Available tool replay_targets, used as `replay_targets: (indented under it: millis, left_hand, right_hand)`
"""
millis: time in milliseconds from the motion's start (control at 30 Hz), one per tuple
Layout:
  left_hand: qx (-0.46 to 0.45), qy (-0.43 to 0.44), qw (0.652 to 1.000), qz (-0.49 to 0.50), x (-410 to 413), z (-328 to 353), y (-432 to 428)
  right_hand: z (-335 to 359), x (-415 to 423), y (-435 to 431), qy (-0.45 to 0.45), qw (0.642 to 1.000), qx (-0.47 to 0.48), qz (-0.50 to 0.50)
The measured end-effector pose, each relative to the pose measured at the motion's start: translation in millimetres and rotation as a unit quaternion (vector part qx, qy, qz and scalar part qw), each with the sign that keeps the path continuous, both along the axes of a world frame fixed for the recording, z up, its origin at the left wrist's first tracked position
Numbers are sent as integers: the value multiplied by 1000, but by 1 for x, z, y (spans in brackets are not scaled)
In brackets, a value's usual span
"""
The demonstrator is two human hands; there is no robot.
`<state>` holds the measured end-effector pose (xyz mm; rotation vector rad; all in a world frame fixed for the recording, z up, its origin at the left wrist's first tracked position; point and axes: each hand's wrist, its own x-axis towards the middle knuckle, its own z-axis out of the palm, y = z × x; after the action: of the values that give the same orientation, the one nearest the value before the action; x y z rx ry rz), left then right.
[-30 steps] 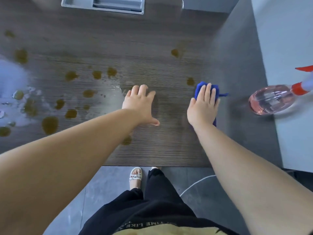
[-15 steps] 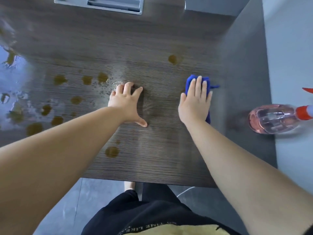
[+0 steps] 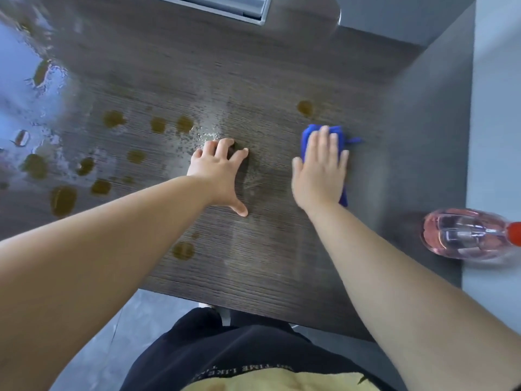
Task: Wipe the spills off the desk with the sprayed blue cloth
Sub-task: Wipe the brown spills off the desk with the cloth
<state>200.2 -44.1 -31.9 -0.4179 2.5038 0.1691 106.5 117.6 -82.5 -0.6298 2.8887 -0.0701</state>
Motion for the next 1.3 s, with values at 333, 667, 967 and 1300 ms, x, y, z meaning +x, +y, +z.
replay_targets:
  millis: [333, 667, 967, 1300]
  left_hand:
    - [-6, -16, 1000, -12, -2, 4, -1]
    - [-11, 40, 999, 16, -41, 13, -25]
    - [-13, -4, 1000, 13, -52, 0, -48]
    - [-15, -28, 999, -2, -57, -1, -46]
  right_hand:
    - [0, -49, 56, -6, 996, 8, 92]
    - [1, -2, 25, -18, 953, -17, 302]
    - [-1, -86, -24, 2, 994, -13, -112]
    - [-4, -112, 10, 14, 999, -12, 40]
